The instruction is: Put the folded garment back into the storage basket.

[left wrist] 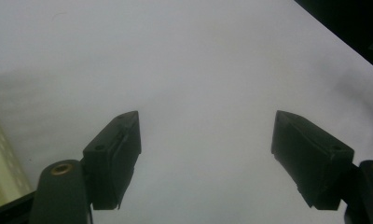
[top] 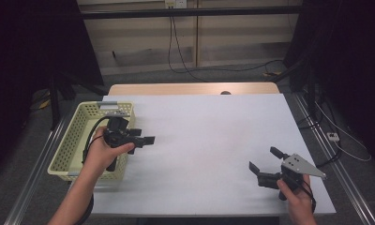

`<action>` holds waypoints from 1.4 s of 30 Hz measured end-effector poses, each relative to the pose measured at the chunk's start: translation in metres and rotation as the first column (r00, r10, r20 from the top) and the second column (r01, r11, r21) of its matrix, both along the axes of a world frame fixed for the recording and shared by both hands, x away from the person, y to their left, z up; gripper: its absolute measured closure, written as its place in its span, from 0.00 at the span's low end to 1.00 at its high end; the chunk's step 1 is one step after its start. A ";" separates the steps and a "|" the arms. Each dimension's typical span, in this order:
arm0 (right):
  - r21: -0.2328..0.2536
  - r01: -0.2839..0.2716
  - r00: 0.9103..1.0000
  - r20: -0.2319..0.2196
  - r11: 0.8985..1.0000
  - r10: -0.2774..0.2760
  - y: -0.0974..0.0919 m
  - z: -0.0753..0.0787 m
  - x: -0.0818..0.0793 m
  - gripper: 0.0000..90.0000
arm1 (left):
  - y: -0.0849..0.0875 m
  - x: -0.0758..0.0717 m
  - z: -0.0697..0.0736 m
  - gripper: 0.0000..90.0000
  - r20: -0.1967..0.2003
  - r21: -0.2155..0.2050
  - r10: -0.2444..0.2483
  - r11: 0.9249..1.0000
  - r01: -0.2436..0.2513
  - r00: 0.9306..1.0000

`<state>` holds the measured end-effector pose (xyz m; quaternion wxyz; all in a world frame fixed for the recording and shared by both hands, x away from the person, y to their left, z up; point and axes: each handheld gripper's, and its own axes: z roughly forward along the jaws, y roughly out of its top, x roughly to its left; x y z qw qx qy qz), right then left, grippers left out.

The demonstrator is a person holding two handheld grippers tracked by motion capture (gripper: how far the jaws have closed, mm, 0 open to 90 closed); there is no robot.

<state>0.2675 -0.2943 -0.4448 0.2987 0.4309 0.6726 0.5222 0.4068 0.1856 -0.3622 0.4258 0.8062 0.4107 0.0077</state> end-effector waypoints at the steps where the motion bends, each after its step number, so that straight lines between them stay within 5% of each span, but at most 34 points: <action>1: 0.000 0.000 1.000 0.000 1.000 0.000 0.000 0.000 0.000 0.04 | -0.001 -0.001 -0.001 0.27 0.003 -0.003 -0.006 1.000 0.006 1.000; 19: 0.000 0.000 1.000 -0.001 1.000 0.000 0.000 0.000 0.000 0.04 | -0.001 -0.016 -0.021 0.27 0.026 -0.035 -0.031 0.999 0.032 0.999; 32: -0.002 -0.004 1.000 -0.001 1.000 0.004 0.000 0.000 0.000 0.04 | -0.002 -0.026 -0.038 0.27 0.002 -0.070 -0.071 0.995 0.071 0.998; 42: -0.005 -0.005 1.000 -0.002 1.000 0.005 0.001 0.000 0.000 0.04 | -0.002 -0.031 -0.047 0.27 -0.001 -0.048 -0.081 0.996 0.081 0.997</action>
